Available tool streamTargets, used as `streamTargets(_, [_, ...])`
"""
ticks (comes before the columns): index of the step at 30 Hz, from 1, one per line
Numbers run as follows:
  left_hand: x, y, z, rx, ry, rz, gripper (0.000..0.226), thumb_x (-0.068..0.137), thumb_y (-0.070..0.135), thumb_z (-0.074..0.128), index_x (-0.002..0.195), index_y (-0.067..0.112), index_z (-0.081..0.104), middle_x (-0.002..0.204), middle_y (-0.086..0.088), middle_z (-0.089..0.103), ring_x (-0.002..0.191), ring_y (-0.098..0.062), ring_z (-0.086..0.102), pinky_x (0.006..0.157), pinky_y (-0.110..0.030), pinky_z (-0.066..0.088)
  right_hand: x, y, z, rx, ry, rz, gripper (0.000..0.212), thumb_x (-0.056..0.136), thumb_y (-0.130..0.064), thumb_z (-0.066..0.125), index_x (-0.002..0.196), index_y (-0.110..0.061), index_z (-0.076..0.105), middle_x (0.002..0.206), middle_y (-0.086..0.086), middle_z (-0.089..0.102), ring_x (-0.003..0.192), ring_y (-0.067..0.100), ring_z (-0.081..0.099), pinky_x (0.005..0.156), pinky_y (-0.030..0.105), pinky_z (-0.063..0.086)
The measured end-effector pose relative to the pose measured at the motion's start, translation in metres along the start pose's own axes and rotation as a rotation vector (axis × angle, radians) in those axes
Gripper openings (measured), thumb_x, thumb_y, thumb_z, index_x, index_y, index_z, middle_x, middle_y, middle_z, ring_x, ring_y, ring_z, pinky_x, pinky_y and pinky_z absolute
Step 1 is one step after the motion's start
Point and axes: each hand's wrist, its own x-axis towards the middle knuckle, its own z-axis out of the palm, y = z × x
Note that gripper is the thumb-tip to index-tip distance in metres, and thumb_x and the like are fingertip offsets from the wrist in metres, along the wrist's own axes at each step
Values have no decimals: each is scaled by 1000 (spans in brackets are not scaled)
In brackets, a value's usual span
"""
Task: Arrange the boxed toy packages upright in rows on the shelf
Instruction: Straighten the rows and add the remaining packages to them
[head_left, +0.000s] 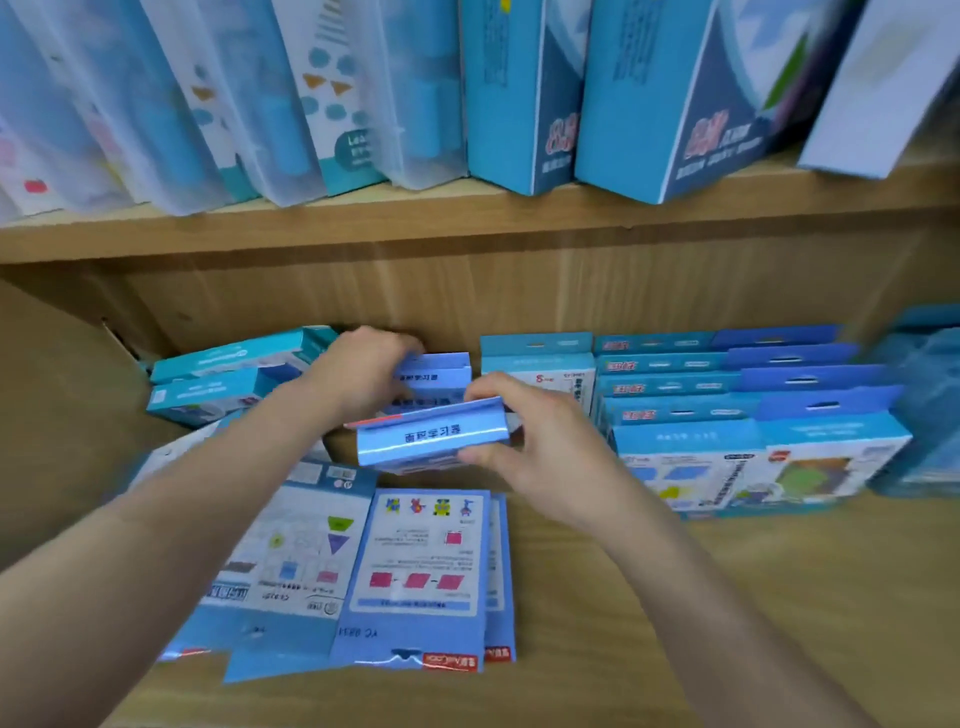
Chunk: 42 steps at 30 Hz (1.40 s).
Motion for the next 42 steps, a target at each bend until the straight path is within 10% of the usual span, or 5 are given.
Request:
streamTargets(4, [9, 2, -13, -277, -151, -97, 21, 94, 22, 54, 110, 14, 66, 101, -11, 69, 74, -26, 66, 64, -24, 46, 17, 10, 23, -126, -33, 26, 36, 80, -25, 73, 112, -19, 57, 110, -4, 50, 100, 19, 54, 90, 36, 42])
streamTargets(7, [10, 6, -17, -293, -119, -102, 30, 98, 29, 45, 115, 13, 65, 115, -11, 66, 103, -28, 61, 79, -24, 40, 30, 14, 29, -154, 41, 69, 44, 82, -23, 72, 121, -15, 54, 116, -1, 42, 103, 22, 54, 92, 30, 38])
streamTargets(15, [-34, 15, -17, -394, 407, 67, 23, 96, 23, 49, 105, 10, 66, 85, -3, 67, 84, -23, 63, 72, -27, 42, 53, 23, 43, -460, 35, 23, 49, 83, -31, 69, 127, -14, 56, 119, 4, 54, 123, 24, 40, 96, 40, 38])
streamTargets(20, [-47, 3, 24, 61, 65, 29, 80, 81, 43, 66, 145, 21, 25, 145, -2, 38, 132, -22, 34, 102, -42, 41, 56, 27, 43, -607, 90, 19, 57, 74, -49, 72, 123, -24, 56, 126, -3, 49, 125, 21, 32, 90, 42, 29])
streamTargets(42, [-46, 10, 30, 203, 268, -20, 70, 81, 44, 65, 139, 20, 33, 122, -5, 52, 114, -26, 47, 77, -40, 48, 38, 21, 22, -728, 27, 209, 61, 89, -35, 53, 144, -29, 27, 139, -1, 36, 130, 20, 32, 93, 44, 30])
